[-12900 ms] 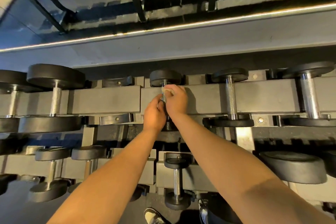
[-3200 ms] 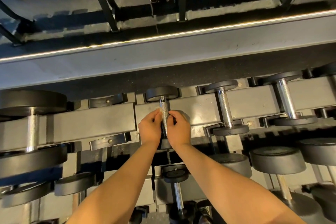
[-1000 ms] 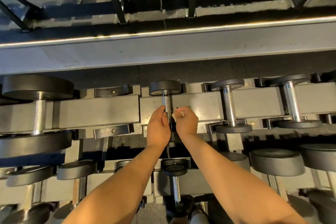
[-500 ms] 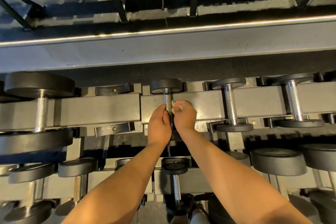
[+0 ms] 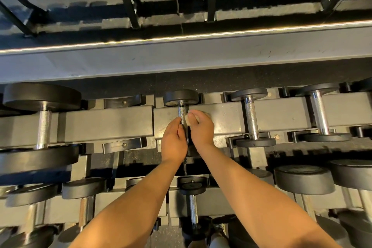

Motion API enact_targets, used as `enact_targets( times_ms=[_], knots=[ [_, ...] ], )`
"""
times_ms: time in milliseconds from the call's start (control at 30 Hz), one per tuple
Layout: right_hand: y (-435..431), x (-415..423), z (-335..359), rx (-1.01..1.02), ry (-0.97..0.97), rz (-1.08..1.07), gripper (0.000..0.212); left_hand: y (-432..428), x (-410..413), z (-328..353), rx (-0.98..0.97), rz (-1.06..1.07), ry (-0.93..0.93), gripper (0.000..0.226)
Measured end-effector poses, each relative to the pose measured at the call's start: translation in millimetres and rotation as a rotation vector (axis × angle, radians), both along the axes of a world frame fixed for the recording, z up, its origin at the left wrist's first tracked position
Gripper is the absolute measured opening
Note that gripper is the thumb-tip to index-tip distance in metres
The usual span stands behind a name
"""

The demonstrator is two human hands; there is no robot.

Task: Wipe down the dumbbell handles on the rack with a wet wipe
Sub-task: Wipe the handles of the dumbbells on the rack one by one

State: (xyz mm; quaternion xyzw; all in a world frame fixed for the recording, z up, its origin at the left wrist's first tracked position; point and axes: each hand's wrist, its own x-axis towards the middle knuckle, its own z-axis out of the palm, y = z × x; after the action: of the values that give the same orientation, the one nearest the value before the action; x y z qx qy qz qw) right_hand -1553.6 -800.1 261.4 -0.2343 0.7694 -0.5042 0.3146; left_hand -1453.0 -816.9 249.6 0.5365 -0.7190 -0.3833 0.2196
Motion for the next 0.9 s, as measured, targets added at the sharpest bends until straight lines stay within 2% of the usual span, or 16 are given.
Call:
enact_targets(
  times_ms=[100,233,367,533,667,800,900],
  knots=[
    [-5.6,3.6,0.0,0.031,-0.045,0.066,0.030,0.6,-1.1,2.2,0.000,-0.003,0.010,0.036],
    [6.4,4.2,-2.2,0.096,-0.052,0.013,0.018,1.0,-1.0,2.8,0.005,0.003,0.010,0.036],
    [26.8,9.0,-10.5,0.169,-0.081,0.014,0.022,-0.2,1.0,0.8,0.037,-0.002,0.011,0.038],
    [19.3,4.2,1.6,0.049,-0.095,-0.078,0.028,10.7,6.6,-2.3,0.159,0.025,0.035,0.040],
    [4.7,4.8,-2.2,0.089,-0.022,-0.016,0.020,20.3,15.3,-12.6,0.189,0.028,0.060,0.053],
    [14.5,7.1,-5.7,0.137,-0.001,0.054,0.013,19.9,13.1,-3.8,0.180,0.020,0.047,0.040],
    [26.9,14.8,-11.1,0.243,0.088,0.062,0.017,20.0,13.4,1.1,0.167,0.019,0.037,0.049]
  ],
)
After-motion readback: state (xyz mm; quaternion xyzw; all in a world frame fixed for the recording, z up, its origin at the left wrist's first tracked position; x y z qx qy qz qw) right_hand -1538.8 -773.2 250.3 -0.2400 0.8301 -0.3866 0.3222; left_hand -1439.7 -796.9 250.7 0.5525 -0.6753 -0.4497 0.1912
